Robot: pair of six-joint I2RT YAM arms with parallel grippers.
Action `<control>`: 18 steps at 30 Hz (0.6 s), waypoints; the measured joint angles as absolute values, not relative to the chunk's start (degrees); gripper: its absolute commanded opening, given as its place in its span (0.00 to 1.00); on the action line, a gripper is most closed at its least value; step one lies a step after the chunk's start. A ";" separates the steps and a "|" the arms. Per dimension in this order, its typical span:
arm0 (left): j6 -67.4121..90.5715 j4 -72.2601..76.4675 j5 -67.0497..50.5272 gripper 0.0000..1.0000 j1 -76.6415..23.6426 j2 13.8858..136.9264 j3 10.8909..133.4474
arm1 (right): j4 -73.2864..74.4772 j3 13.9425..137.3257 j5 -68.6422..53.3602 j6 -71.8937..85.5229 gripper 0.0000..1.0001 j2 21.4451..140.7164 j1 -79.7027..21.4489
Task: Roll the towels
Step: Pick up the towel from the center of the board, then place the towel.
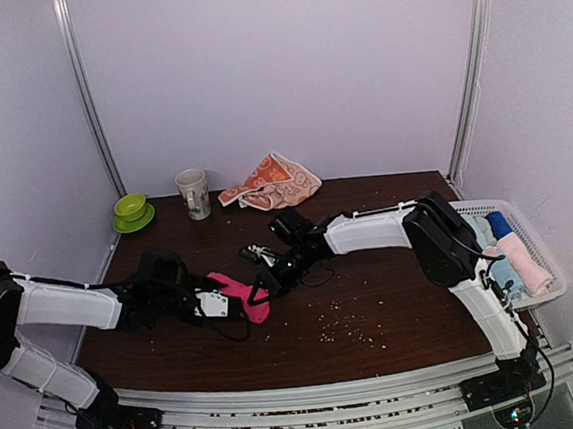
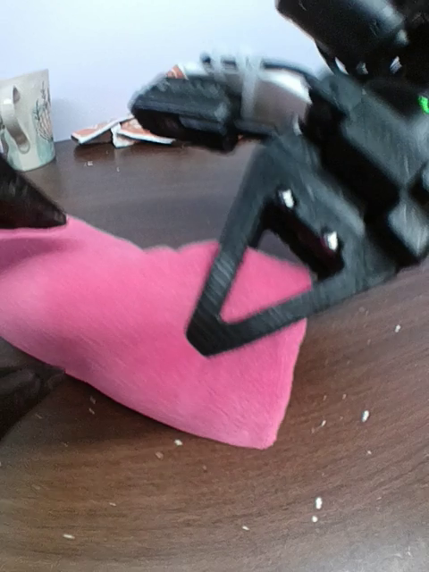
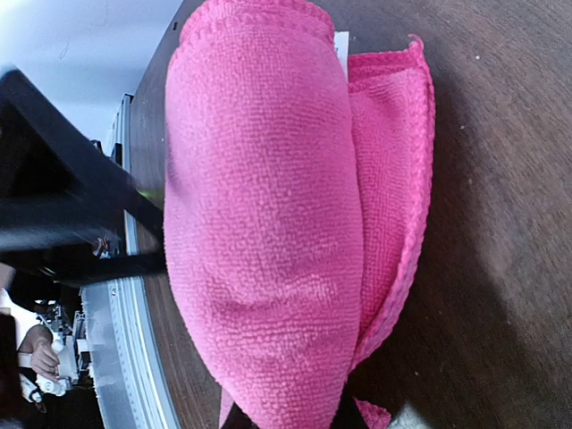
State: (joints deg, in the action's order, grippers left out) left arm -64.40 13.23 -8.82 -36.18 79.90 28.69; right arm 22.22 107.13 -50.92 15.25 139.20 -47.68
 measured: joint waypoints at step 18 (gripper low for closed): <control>-56.80 -5.76 -23.64 0.91 -22.06 66.61 29.91 | 18.04 78.04 -35.03 14.52 0.00 101.47 -29.52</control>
